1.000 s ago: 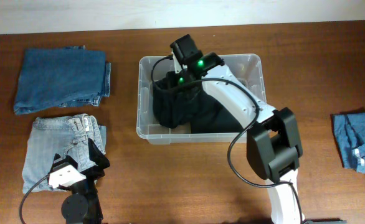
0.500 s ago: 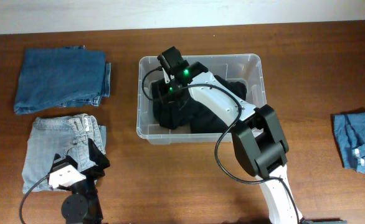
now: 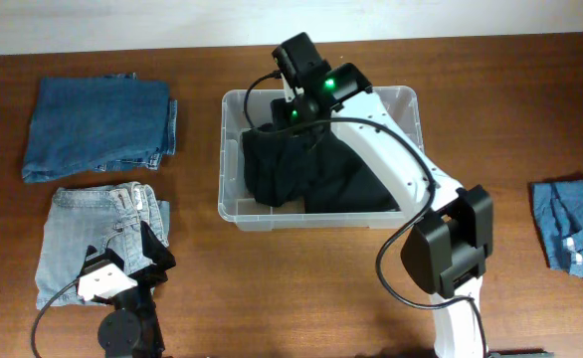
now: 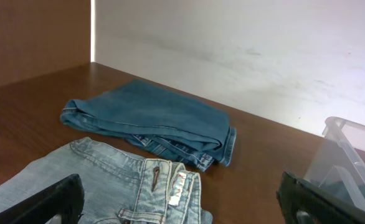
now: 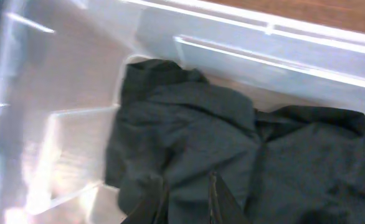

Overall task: Pack container
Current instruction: 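Press the black garments flat along the bin's left side with the right gripper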

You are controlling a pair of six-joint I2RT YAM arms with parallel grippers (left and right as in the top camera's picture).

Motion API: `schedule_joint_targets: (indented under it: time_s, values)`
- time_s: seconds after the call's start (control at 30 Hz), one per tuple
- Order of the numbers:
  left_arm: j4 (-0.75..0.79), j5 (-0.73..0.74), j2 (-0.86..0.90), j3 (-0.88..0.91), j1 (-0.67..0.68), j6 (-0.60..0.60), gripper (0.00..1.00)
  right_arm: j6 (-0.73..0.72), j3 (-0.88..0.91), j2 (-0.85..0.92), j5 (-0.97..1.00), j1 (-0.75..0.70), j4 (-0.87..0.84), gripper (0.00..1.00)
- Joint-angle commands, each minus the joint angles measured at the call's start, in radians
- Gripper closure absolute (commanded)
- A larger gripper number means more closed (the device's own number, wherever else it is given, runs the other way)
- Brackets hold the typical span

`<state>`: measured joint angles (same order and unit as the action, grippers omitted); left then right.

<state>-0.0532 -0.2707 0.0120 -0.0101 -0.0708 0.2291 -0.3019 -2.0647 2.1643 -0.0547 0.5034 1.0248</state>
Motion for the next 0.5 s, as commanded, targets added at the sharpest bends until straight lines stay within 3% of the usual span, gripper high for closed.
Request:
schedule_joint_targets:
  time_s: [0.0,0.47]
  values:
    - [-0.005,-0.011,-0.006,0.001,-0.005,0.002,0.01,0.01,0.086,0.032,0.044,-0.008,-0.024,0.84]
    - [-0.005,-0.011,-0.006,0.001,-0.005,0.002,0.01,0.006,0.286,0.056,0.014,-0.007,-0.143,0.84]
